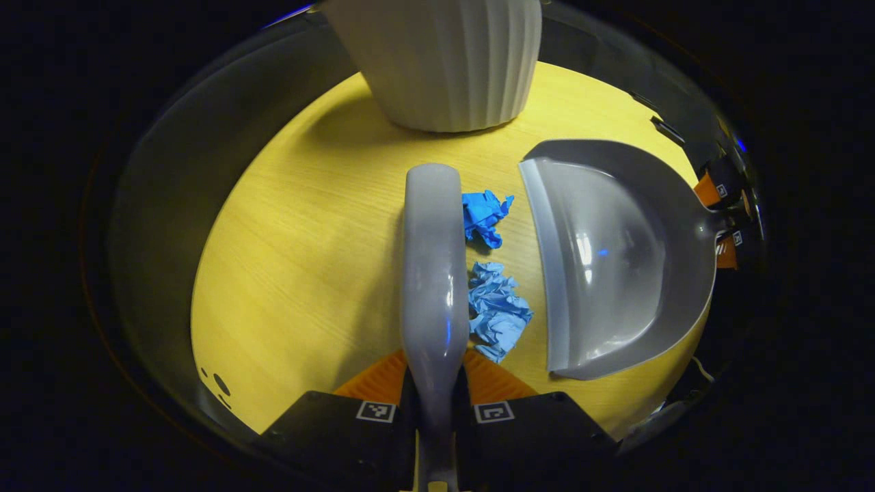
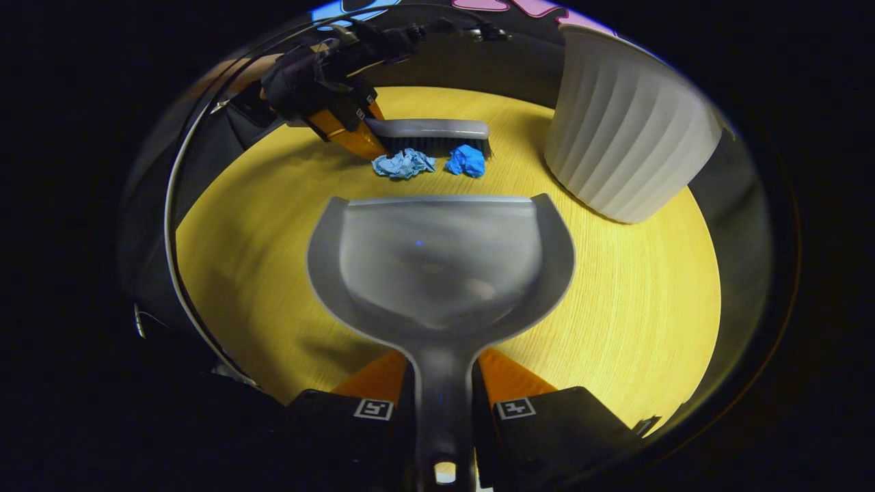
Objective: Pick up the small broom and dustpan from the desktop, sweep the trash into the dustpan with the broom, and then empty the trash into the garbage bin.
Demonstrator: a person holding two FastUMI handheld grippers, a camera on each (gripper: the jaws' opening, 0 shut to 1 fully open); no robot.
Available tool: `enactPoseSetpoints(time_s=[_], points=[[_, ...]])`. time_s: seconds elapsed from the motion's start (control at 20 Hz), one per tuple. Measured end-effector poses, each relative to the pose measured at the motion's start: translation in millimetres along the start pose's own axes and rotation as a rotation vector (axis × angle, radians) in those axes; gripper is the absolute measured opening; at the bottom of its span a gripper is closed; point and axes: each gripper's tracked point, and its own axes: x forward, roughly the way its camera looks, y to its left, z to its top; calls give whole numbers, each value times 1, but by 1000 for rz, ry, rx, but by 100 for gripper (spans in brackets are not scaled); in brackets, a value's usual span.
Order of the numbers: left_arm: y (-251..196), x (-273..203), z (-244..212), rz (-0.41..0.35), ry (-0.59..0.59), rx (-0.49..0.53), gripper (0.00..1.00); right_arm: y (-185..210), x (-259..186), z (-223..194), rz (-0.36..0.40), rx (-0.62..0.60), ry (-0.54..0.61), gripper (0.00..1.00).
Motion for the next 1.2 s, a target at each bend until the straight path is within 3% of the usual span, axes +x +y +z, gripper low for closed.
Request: enactPoseSetpoints(time_s=[0.35,0.45,0.55,0.65,0.75,0.8,0.85,0.9,0.95,1.05,1.1,1.15,1.2], points=[[-86,-24,3,-230,4,37,27,-14,2,37,6,-15,-53,40],[-96,-35,2,-254,8,4,28,-24,-9,38,14,-7,-57,40],[-93,-41,5,-228,-27,-52,31,-41,-15,38,20,22,-43,40],[-92,-49,8,-177,-89,-134,27,-41,-3,40,23,44,-60,40],[-92,-64,9,-127,-167,-236,31,-51,-16,36,14,21,-77,40],[-91,-70,2,-100,-206,-290,31,-51,-29,37,14,10,-83,31],[-90,-76,-2,-78,-244,-344,24,-54,-40,38,21,7,-86,32],[-92,-81,-8,-62,-277,-393,27,-60,-47,44,20,-12,-101,32],[-97,-80,-21,-32,-317,-456,27,-66,-53,46,7,-38,-109,39],[-103,-75,-49,9,-345,-533,31,-75,-74,55,-4,-74,-113,40],[-108,-70,-62,29,-353,-573,31,-78,-83,58,5,-74,-113,47],[-111,-66,-74,53,-369,-610,31,-80,-87,59,12,-67,-114,40],[-112,-63,-84,79,-389,-637,28,-84,-94,61,17,-60,-124,40]])
